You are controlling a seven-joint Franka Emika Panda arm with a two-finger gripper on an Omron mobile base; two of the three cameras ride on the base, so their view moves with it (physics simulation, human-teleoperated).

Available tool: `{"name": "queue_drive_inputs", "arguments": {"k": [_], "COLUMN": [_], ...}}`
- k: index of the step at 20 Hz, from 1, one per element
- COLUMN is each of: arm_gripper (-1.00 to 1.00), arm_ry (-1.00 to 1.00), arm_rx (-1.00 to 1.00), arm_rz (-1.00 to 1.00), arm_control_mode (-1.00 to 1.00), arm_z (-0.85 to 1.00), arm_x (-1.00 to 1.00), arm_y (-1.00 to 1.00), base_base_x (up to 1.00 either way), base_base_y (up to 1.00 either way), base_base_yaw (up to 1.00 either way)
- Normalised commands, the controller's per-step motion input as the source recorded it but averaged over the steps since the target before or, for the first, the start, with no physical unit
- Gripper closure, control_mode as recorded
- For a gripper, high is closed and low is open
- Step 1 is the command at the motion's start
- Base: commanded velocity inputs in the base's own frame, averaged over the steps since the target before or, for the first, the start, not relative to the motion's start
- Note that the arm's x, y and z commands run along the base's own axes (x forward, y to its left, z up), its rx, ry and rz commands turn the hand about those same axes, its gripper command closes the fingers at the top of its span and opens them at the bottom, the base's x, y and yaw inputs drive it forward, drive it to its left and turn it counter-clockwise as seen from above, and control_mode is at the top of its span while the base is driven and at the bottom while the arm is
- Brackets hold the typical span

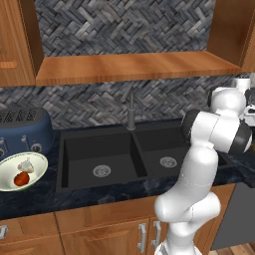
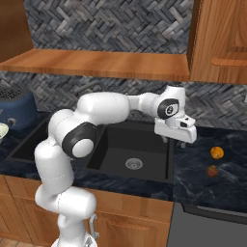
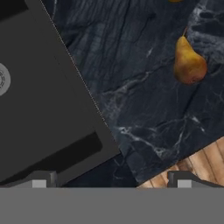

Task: There is a mixed pile of frozen fruits and vegetables on the counter. Locate all the frozen vegetables and place the items in a bowl on the counter. Take all the frozen fruits and defrost them in a running sink.

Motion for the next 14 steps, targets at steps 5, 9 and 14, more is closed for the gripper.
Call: {"name": "queue_drive_inputs", "arguments": {"k": [5,9,14], "arm_gripper": [-1.0,-1.0,-1.0], "arm_ry": [0.0,0.0,0.0], "arm_rx": [0.01,0.0,0.0], "arm_rz": [-0.02,0.0,0.0], "arm_control_mode": [-1.0,-1.0,-1.0], "arm_z": [0.0,0.0,-0.01], "arm_x": [0.16,0.13,0.13], "arm_y": [-0.24,-0.25,-0.22], "base_base_x": [0.0,0.0,0.0], "base_base_y": [0.0,0.0,0.0], "base_base_yaw": [0.0,0.0,0.0]}}
